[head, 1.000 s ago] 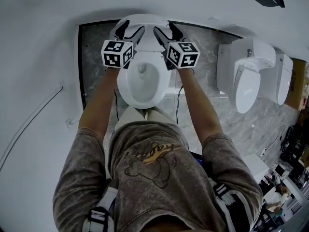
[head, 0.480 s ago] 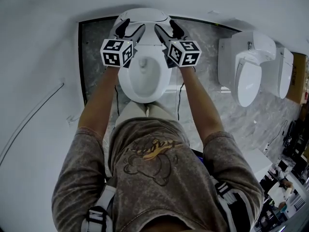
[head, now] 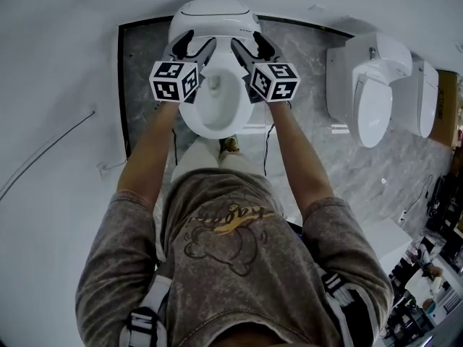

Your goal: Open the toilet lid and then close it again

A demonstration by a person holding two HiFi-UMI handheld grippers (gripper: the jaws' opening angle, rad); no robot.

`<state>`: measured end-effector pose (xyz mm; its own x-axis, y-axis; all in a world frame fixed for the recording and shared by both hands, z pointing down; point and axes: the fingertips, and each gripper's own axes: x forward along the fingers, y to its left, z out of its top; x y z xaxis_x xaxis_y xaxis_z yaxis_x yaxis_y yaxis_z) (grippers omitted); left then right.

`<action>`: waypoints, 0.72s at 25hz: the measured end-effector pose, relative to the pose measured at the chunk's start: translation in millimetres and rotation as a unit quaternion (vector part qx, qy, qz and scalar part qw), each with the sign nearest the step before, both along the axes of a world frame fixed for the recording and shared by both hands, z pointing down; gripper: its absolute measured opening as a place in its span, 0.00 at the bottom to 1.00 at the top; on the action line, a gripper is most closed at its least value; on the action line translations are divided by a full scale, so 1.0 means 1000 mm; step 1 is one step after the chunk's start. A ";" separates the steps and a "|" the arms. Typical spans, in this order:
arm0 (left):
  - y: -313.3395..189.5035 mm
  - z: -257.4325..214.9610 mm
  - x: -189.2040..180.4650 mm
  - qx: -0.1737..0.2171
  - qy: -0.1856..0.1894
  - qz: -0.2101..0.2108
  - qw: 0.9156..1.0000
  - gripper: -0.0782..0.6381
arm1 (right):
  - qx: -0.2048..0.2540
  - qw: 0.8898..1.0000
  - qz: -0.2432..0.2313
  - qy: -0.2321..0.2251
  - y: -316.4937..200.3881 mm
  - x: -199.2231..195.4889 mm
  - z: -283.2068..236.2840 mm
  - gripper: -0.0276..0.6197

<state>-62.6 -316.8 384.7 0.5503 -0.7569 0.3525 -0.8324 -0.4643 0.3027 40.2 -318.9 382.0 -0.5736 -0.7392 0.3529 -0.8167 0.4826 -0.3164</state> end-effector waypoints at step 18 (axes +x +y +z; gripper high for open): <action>0.172 0.061 0.005 -0.027 -0.045 -0.005 0.999 0.49 | -0.039 0.999 -0.033 0.015 0.170 0.001 0.062 0.48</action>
<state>-57.9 -145.1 446.1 0.5067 -0.7412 0.4404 -0.8621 -0.4405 0.2504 41.5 -148.9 443.9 -0.6083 -0.6695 0.4263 -0.7937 0.5106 -0.3306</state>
